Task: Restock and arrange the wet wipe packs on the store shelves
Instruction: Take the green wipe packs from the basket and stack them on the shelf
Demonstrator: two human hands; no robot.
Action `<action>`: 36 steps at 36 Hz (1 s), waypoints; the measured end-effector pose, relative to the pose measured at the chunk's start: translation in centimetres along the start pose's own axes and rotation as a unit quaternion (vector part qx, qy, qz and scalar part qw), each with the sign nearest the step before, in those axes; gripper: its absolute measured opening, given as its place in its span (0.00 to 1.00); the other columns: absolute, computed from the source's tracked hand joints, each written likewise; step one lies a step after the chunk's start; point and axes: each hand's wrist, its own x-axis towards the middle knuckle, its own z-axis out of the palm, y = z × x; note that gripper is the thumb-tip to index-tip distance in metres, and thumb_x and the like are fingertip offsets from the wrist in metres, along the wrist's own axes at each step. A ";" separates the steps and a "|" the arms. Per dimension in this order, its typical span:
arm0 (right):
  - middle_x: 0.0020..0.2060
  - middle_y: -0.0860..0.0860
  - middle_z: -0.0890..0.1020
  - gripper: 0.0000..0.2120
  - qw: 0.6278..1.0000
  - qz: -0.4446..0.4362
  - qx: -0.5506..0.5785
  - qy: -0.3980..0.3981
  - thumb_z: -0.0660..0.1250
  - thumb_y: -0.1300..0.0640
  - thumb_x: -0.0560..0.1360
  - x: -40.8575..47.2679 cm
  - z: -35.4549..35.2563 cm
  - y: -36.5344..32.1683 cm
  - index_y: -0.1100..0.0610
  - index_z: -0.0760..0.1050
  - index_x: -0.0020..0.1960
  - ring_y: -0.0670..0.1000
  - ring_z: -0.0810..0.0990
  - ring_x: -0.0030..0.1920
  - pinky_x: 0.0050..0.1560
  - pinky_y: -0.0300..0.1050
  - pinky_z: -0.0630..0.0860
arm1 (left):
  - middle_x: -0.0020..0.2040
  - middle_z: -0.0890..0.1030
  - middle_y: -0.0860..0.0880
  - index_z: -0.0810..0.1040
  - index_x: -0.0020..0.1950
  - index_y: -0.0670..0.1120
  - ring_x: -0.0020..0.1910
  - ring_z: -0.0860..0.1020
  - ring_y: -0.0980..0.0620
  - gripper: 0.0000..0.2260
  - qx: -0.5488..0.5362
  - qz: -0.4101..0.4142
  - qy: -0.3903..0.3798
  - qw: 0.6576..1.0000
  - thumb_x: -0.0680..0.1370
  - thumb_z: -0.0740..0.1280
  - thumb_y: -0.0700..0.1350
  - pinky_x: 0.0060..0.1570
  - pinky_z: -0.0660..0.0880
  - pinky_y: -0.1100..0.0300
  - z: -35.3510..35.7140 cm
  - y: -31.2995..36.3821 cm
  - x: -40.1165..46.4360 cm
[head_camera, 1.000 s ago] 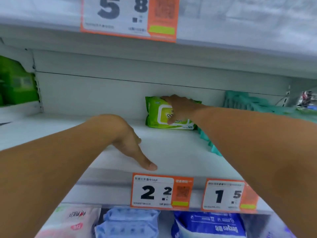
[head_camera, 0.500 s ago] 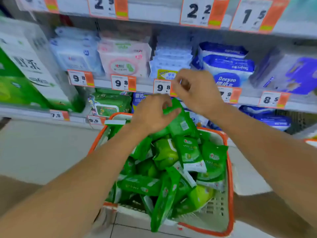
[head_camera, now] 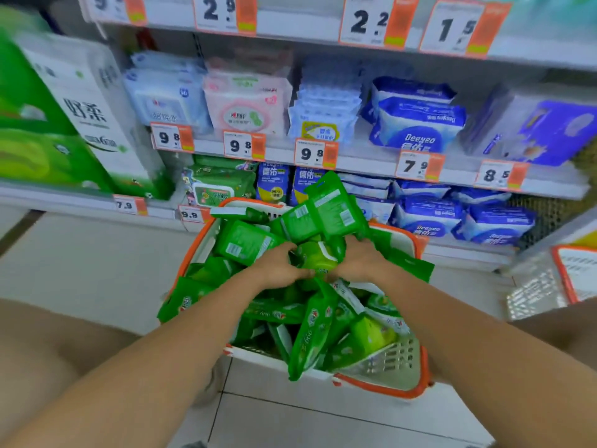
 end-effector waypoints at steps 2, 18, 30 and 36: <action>0.72 0.61 0.66 0.52 1.000 0.004 -0.019 0.001 0.78 0.42 0.60 0.0 0.1 -0.3 0.56 0.59 0.77 0.63 0.70 0.69 0.66 0.56 0.73 | 0.63 0.77 0.48 0.73 0.69 0.48 0.53 0.75 0.51 0.25 -0.021 -0.017 -0.010 1.000 0.75 0.72 0.56 0.52 0.72 0.59 0.1 1.0 0.2; 0.41 0.56 0.85 0.21 0.938 -0.095 0.303 -0.141 0.62 0.42 0.80 -8.9 -16.2 -4.0 0.60 0.79 0.53 0.54 0.85 0.37 0.37 0.46 0.82 | 0.47 0.86 0.48 0.83 0.53 0.45 0.42 0.84 0.53 0.11 -0.252 0.105 0.004 0.962 0.73 0.75 0.46 0.39 0.81 0.59 -10.8 10.4 -4.5; 0.36 0.51 0.79 0.15 0.961 -0.009 -0.264 -0.081 0.76 0.47 0.71 -3.8 -7.5 4.5 0.59 0.80 0.44 0.50 0.76 0.34 0.30 0.38 0.73 | 0.50 0.77 0.47 0.73 0.61 0.49 0.43 0.76 0.51 0.10 -0.248 -0.009 0.183 0.951 0.81 0.66 0.41 0.35 0.78 0.55 -9.2 7.2 -2.8; 0.54 0.49 0.81 0.18 0.957 -0.089 -0.223 -0.163 0.75 0.58 0.74 -3.5 -8.9 3.8 0.57 0.80 0.63 0.47 0.76 0.48 0.39 0.33 0.71 | 0.54 0.78 0.44 0.75 0.63 0.44 0.44 0.78 0.46 0.10 -0.285 -0.020 0.164 0.944 0.83 0.61 0.39 0.39 0.79 0.52 -9.0 6.6 -1.9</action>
